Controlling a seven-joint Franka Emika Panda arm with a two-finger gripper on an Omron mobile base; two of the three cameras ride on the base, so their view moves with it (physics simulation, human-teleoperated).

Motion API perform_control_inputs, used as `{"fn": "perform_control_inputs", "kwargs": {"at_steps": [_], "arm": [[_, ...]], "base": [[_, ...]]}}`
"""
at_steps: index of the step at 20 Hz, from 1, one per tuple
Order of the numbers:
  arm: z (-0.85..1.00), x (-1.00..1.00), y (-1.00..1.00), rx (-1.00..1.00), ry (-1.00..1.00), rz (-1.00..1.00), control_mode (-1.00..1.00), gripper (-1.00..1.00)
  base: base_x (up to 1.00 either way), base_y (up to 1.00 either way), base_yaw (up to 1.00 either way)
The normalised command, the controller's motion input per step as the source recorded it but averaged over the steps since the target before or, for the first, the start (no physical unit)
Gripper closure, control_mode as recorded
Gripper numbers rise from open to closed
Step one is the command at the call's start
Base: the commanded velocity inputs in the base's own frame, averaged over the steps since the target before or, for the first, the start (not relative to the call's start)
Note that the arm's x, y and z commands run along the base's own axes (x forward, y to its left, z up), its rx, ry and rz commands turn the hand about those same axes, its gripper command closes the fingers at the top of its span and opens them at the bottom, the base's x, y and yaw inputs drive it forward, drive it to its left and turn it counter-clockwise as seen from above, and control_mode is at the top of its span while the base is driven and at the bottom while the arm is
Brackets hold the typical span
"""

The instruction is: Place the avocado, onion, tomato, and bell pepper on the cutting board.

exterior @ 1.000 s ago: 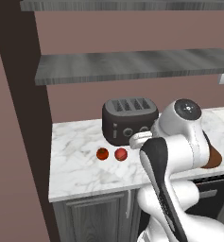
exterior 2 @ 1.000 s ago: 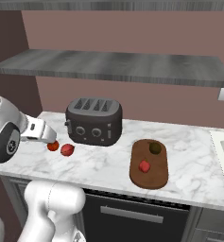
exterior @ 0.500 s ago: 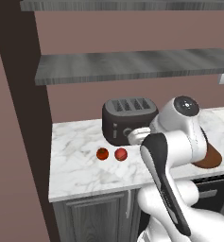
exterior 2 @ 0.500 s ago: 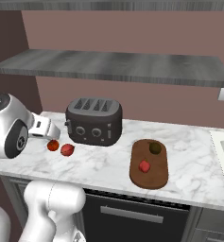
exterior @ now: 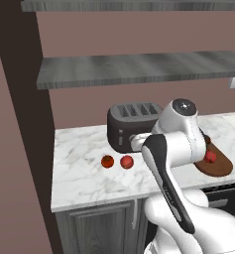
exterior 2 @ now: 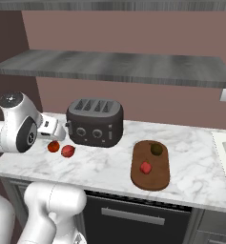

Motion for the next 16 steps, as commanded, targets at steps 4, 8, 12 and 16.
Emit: {"fn": "perform_control_inputs", "kwargs": {"at_steps": [4,8,12,16], "arm": [[-0.34,0.15,0.02,0.0,0.02,0.0,-1.0,-1.0],[-0.28,0.24,0.08,0.0,0.0,0.0,-1.0,-1.0],[-0.24,0.31,0.08,0.0,0.0,0.0,-1.0,-1.0],[-0.19,0.33,0.02,0.0,0.0,0.0,-1.0,-1.0]], "base": [[0.0,0.0,0.0],[0.0,0.0,0.0],[0.0,0.0,0.0],[0.0,0.0,0.0]]}}
